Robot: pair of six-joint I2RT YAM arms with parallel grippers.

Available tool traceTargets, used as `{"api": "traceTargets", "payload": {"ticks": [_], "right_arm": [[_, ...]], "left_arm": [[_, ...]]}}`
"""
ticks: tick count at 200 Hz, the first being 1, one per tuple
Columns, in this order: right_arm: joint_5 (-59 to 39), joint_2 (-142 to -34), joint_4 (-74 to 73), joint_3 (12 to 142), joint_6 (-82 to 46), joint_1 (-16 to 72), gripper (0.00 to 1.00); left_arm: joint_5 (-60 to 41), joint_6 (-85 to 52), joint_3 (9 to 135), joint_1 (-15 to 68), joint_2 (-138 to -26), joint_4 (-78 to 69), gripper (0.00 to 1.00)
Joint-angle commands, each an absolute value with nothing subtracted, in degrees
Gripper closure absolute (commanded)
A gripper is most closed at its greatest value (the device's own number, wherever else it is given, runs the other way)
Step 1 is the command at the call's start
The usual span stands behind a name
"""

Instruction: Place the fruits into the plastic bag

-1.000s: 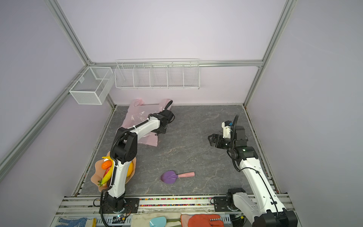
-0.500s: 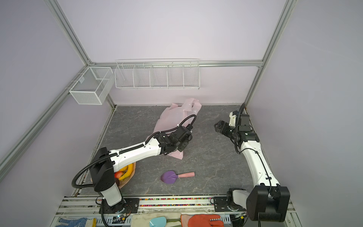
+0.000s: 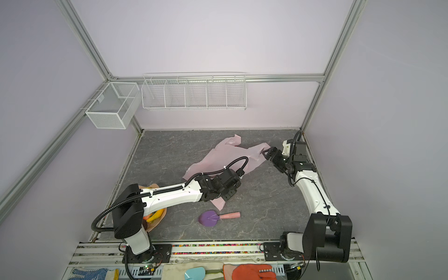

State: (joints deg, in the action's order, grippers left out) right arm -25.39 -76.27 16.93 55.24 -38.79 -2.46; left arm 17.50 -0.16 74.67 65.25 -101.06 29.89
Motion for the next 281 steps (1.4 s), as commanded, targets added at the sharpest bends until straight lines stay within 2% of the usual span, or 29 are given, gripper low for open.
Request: {"api": "traceTargets", "payload": {"ticks": [1, 92, 129, 182, 206, 224, 281], "right_arm": [[-26.92, -77.68, 9.08, 52.18, -44.95, -1.68, 0.12], [-26.62, -79.55, 9.68, 53.84, -47.99, 2.3, 0.11], [-21.67, -72.16, 20.43, 54.33, -45.44, 1.25, 0.11], [-24.14, -61.92, 26.54, 52.65, -44.64, -2.4, 0.12], [-26.53, -62.83, 26.65, 51.72, -46.73, -1.06, 0.12], [-24.51, -64.07, 24.57, 50.98, -47.44, 0.99, 0.12], [-21.47, -75.04, 17.93, 53.95, -49.37, 5.08, 0.09]], "left_arm": [[16.0, 1.08, 74.25, 66.58, -102.04, 28.83, 1.0], [16.81, 0.0, 74.48, 68.19, -104.4, 28.73, 1.0], [17.94, -0.43, 73.88, 68.15, -104.56, 29.15, 1.0], [16.98, -1.08, 72.88, 68.12, -104.74, 28.72, 1.0], [16.32, -0.73, 73.35, 68.06, -105.02, 28.63, 1.0], [15.59, -0.26, 73.65, 68.15, -105.05, 28.57, 1.0], [15.06, 0.0, 73.3, 68.27, -105.0, 28.87, 1.0]]}}
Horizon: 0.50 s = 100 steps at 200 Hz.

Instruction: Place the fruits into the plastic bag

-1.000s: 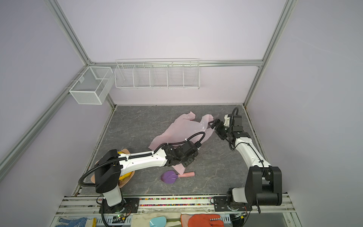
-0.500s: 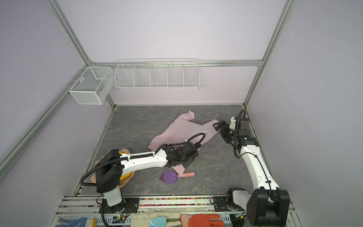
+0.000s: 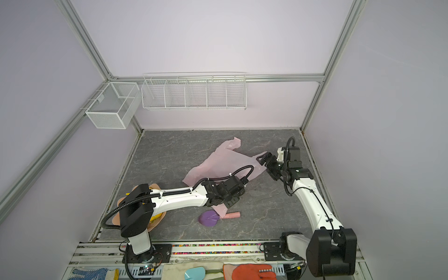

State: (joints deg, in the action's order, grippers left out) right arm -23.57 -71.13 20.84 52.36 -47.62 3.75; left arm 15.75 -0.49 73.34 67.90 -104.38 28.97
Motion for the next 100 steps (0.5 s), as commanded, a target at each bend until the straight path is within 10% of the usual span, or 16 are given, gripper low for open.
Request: {"api": "traceTargets", "payload": {"ticks": [1, 35, 100], "right_arm": [[-21.37, -75.31, 17.93, 54.0, -49.38, 5.13, 0.09], [-18.65, -79.9, 13.84, 53.35, -52.98, 5.62, 0.03], [-16.18, -84.26, 14.73, 58.9, -52.14, 5.63, 0.81]], "left_arm": [[15.05, 0.0, 73.26, 68.28, -104.97, 28.85, 1.0], [15.6, 0.29, 72.99, 68.89, -104.68, 28.91, 1.0], [16.08, 0.94, 71.27, 69.68, -104.14, 28.21, 1.0]]}}
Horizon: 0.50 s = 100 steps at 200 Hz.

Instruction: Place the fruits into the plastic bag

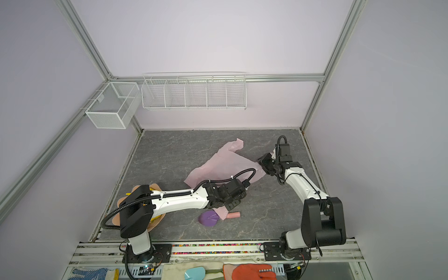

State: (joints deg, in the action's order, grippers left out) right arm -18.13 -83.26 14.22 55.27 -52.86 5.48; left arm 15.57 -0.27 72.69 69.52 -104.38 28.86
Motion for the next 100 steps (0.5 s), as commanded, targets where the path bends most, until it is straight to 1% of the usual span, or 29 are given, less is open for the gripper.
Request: {"api": "traceTargets", "payload": {"ticks": [1, 2, 4, 5, 7, 10, 32, 51, 54, 60, 62, 68, 71, 73, 82, 100], "right_arm": [[-16.06, -84.32, 15.15, 59.24, -51.95, 5.58, 0.84], [-16.06, -84.32, 15.15, 59.24, -51.95, 5.58, 0.84], [-15.82, -84.48, 15.7, 59.72, -51.68, 5.47, 0.88], [-15.82, -84.48, 15.7, 59.72, -51.68, 5.47, 0.88], [-15.53, -84.53, 16.19, 60.22, -51.34, 5.34, 0.91], [-15.46, -84.61, 16.46, 60.54, -51.16, 5.25, 0.93], [-13.32, -85.05, 19.41, 65.6, -48.47, 4.28, 0.93], [-11.19, -85.82, 22.94, 72.92, -43.87, 3.54, 0.93], [-10.77, -85.91, 23.48, 74.15, -43.01, 3.47, 0.93], [-9.81, -86.2, 24.69, 76.56, -41.31, 3.37, 0.93], [-9.57, -86.3, 25.07, 77.57, -40.76, 3.35, 0.93], [-8.75, -86.82, 26.28, 80.02, -38.9, 3.25, 0.93], [-8.48, -86.96, 26.82, 81.26, -38.09, 3.23, 0.93], [-8.27, -87.2, 27.14, 82.12, -37.54, 3.25, 0.93], [-7.65, -87.96, 28.46, 85.99, -34.74, 3.28, 0.93], [-7.29, -89.33, 29.4, 92.13, -30.39, 3.47, 0.94]], "left_arm": [[16.21, 0.96, 71.27, 69.64, -104.1, 28.21, 1.0], [16.24, 1.01, 71.19, 69.63, -104.08, 28.21, 1.0], [16.36, 1.04, 71.12, 69.64, -104.0, 28.17, 1.0], [16.44, 1.05, 71.11, 69.62, -103.94, 28.15, 1.0], [16.57, 1.12, 70.97, 69.63, -103.86, 28.04, 1.0], [16.73, 1.32, 70.81, 69.61, -103.74, 27.93, 1.0], [17.95, 1.12, 70.6, 68.98, -102.81, 27.09, 0.99], [18.72, -3.57, 73.08, 66.02, -101.86, 28.31, 0.63], [18.42, -4.57, 73.58, 65.32, -101.52, 28.44, 0.53], [17.42, -6.49, 74.39, 63.67, -100.43, 28.5, 0.26], [16.97, -7.09, 74.61, 63.16, -99.97, 28.44, 0.21], [15.24, -9.04, 75.04, 61.45, -98.3, 27.97, 0.1], [14.29, -9.9, 75.28, 60.48, -97.45, 27.57, 0.02], [13.79, -10.41, 75.4, 59.97, -96.63, 27.28, 0.0], [11.91, -12.86, 75.92, 57.89, -93.34, 25.96, 0.01], [11.51, -16.43, 77.23, 55.77, -85.97, 22.86, 0.01]]}}
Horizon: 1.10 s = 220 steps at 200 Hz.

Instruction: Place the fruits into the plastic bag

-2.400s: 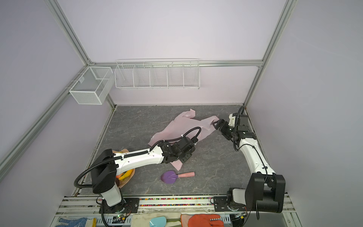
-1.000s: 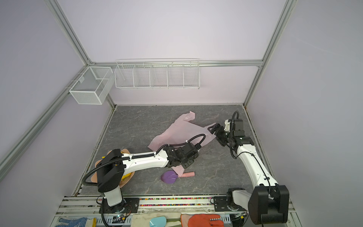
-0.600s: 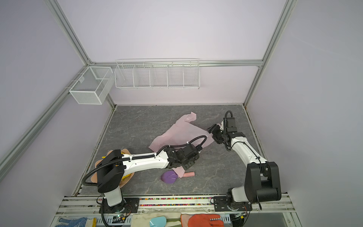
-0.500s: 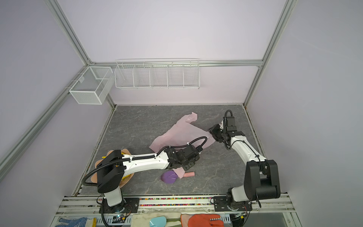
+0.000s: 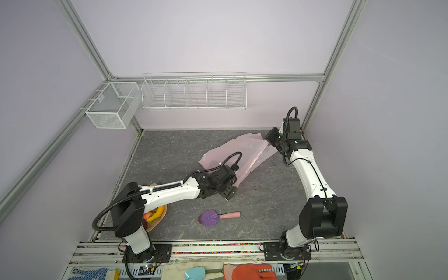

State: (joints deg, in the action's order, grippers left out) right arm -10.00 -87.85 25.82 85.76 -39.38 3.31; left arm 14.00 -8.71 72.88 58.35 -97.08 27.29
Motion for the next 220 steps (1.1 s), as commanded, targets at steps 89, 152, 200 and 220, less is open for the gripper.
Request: {"api": "traceTargets", "payload": {"ticks": [89, 152, 200, 220], "right_arm": [[-7.64, -88.74, 25.23, 98.55, 16.03, 31.8, 0.93], [7.5, -91.62, 30.64, 82.23, 26.98, 55.92, 0.91], [10.23, -93.66, 33.25, 76.15, 26.08, 64.85, 0.88], [10.93, -95.14, 33.68, 76.31, 24.83, 65.81, 0.85]], "left_arm": [[25.25, -41.44, 66.28, 46.42, -54.58, 28.47, 0.01], [45.98, -58.84, 70.12, 46.05, -46.0, 60.04, 0.01], [47.93, -60.05, 69.87, 46.04, -41.74, 65.41, 0.01], [48.46, -59.83, 69.96, 46.05, -41.59, 66.6, 0.01]]}}
